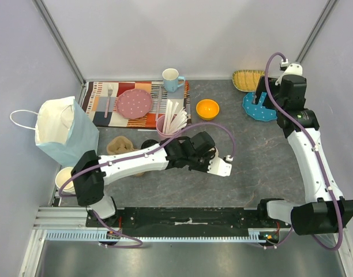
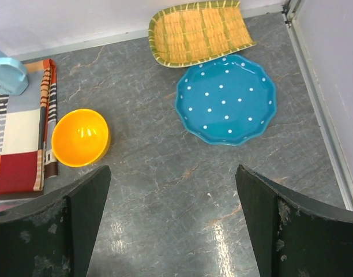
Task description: Pack the takeout coffee
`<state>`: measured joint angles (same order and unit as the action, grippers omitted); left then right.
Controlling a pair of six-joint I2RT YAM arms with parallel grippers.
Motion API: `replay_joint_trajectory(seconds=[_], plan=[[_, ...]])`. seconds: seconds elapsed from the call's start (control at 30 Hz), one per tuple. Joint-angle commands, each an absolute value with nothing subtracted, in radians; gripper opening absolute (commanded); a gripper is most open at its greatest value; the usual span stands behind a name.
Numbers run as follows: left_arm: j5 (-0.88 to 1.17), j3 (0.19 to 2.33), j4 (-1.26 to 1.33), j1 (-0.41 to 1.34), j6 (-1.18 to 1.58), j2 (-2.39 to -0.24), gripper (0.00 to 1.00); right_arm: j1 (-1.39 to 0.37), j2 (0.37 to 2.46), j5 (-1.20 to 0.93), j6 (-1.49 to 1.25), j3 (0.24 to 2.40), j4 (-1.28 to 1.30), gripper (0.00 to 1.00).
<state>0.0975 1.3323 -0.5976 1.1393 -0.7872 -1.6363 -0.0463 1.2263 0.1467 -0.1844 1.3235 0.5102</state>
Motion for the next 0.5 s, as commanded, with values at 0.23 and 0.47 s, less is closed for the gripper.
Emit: replay_joint_trajectory(seconds=[0.23,0.47], plan=[[0.025,1.272,-0.477,1.14,-0.836,-1.683,0.02,-0.043,1.203,0.072,-0.16,1.281,0.453,0.98],[0.064,1.325,-0.564,1.14,-0.787,-1.68,0.58,-0.044,1.201,0.054,-0.163,1.282,0.448,0.98]])
